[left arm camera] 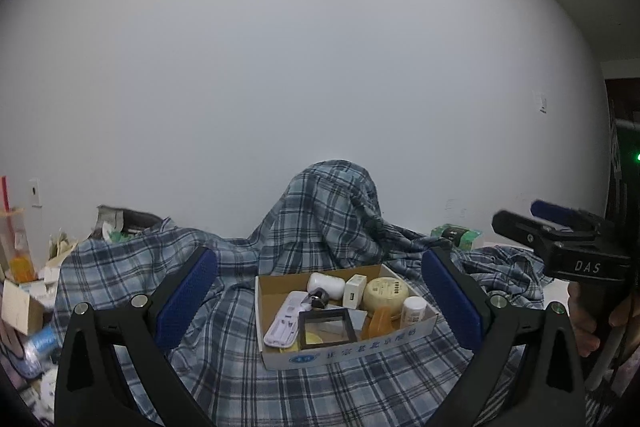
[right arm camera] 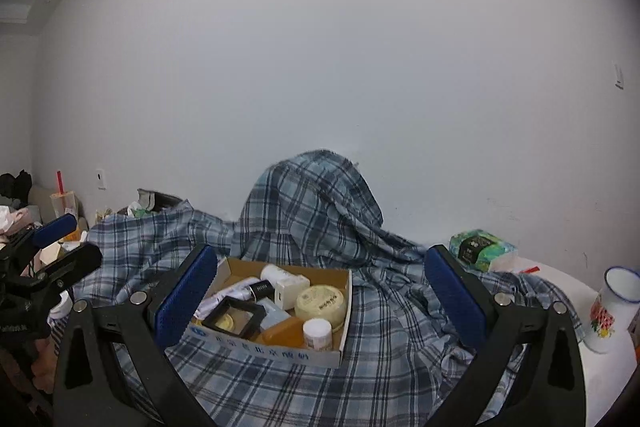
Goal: Organize rigid objects
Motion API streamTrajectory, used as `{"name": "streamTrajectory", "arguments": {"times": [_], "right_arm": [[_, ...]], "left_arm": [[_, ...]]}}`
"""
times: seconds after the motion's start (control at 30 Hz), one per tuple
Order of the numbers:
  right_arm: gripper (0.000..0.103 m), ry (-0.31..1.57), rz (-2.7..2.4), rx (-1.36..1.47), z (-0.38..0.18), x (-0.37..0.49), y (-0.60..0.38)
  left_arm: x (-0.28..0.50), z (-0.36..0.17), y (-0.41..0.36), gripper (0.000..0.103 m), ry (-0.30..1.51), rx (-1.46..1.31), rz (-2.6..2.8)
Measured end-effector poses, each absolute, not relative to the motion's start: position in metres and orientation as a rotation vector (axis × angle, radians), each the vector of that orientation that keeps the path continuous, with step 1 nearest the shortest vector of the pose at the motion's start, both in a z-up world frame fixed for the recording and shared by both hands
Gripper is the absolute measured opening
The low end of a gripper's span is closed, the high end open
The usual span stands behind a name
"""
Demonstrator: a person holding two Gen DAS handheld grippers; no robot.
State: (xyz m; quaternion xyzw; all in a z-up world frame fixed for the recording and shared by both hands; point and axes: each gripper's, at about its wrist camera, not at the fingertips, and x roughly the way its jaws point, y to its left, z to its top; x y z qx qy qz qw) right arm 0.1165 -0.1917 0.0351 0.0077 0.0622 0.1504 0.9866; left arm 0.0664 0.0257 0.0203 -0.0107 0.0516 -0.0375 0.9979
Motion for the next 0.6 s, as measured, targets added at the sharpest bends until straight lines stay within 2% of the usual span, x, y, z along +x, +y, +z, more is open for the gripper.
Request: {"name": "streamTrajectory", "arguments": {"times": [0.4,0.6], "right_arm": [[0.103,0.161,0.250,-0.001,-0.018,0.124,-0.197],[0.103,0.186,0.251,-0.011,-0.021,0.128,-0.195]], "left_arm": [[0.078,-0.008,0.028,0.103,0.157,-0.024,-0.070],[0.075,-0.008,0.027,0.103,0.147,-0.019,-0.065]]}}
